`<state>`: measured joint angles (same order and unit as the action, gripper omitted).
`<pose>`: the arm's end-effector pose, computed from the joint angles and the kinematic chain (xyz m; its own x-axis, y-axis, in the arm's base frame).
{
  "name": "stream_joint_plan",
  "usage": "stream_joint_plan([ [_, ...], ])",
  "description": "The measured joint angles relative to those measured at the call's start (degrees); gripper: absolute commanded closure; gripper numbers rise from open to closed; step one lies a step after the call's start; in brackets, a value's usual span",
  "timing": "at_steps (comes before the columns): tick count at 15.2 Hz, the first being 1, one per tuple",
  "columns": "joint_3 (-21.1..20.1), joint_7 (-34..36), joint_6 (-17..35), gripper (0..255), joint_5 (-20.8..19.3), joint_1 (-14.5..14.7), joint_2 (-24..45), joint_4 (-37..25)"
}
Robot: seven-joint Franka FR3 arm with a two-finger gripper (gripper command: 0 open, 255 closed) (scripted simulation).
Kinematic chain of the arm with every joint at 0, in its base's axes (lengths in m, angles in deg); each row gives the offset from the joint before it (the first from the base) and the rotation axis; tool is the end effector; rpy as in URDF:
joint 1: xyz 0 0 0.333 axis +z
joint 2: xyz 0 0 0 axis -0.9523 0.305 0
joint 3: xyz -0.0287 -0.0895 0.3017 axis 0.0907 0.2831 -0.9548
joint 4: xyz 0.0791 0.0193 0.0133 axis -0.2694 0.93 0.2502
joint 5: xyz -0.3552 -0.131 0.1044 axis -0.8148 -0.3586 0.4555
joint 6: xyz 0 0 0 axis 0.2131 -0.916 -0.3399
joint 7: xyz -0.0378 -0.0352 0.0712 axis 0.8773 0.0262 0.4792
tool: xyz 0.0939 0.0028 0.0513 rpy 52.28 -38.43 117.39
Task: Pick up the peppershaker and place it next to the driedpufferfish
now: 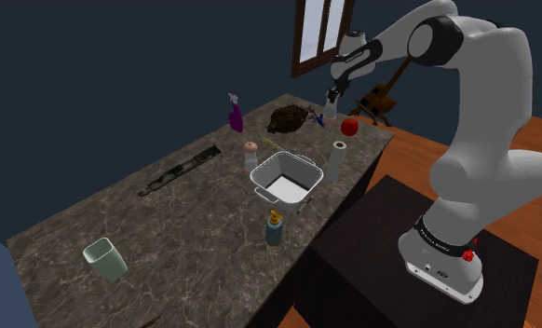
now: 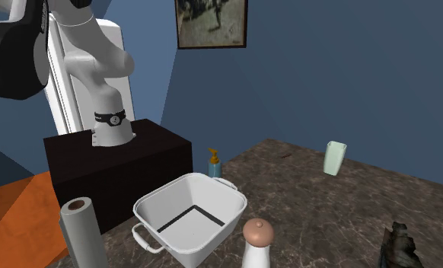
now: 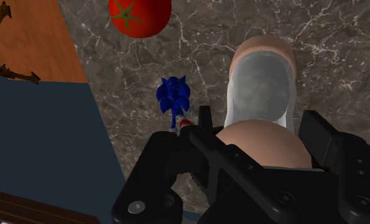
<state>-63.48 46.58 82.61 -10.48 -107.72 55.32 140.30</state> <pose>0.6330 -0.3704 0.2966 0.9800 0.0528 0.1921 0.0023 -0.9672 0.2541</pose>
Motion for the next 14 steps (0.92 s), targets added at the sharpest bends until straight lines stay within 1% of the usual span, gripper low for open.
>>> stream_joint_plan([
  [14,1.6,2.01,6.71,255,-1.67,0.9,6.79,-0.07],
])
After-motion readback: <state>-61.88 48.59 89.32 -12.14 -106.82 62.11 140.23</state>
